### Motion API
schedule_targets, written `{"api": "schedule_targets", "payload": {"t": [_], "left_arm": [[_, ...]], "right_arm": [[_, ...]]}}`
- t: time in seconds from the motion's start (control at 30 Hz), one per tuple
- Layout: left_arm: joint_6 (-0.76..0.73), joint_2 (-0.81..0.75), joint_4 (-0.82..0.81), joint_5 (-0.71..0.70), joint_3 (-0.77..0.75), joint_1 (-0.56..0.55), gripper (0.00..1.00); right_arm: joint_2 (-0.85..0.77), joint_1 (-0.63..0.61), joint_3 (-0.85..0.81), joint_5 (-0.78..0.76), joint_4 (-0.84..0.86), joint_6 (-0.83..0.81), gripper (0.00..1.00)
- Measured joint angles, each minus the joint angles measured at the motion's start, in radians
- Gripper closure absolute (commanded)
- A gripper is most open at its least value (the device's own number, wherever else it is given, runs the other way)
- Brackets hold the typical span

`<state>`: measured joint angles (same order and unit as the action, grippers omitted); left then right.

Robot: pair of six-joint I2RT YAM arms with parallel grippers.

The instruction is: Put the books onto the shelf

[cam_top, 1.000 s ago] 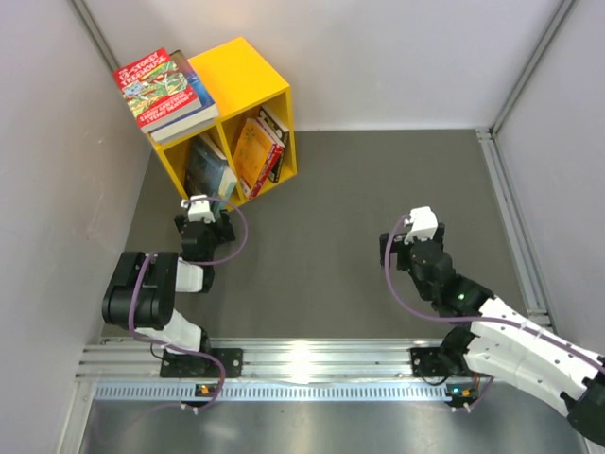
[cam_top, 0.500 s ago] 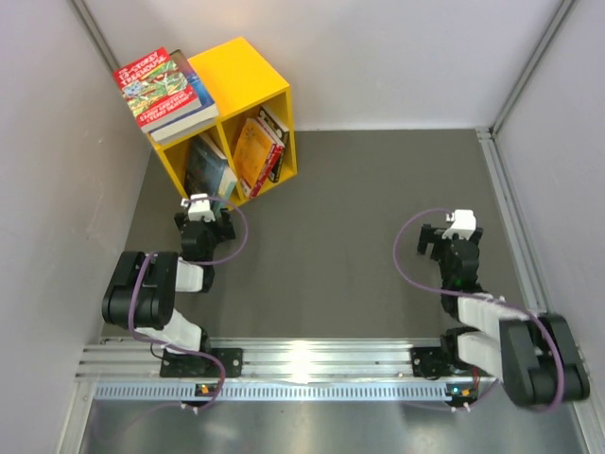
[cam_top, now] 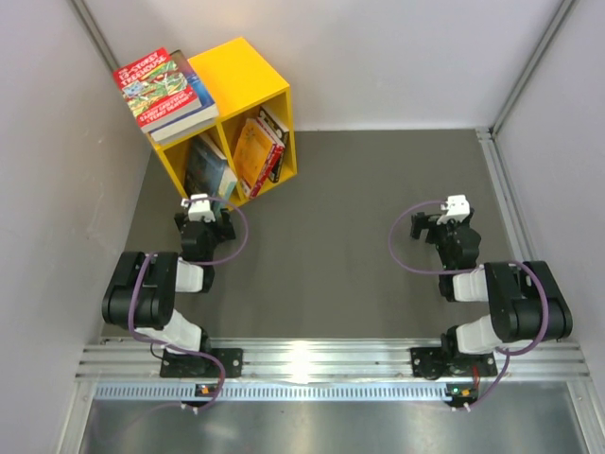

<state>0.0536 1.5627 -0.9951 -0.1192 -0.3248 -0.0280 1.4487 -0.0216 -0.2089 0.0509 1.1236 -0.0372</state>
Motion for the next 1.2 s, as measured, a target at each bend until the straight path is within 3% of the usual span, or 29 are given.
{"api": "schedule_targets", "payload": {"t": [1.2], "left_arm": [[-0.001,0.005,0.0,0.0,0.0,0.0,0.01]], "right_arm": [[0.0,0.0,-0.009,0.022,0.006,-0.005,0.0]]}}
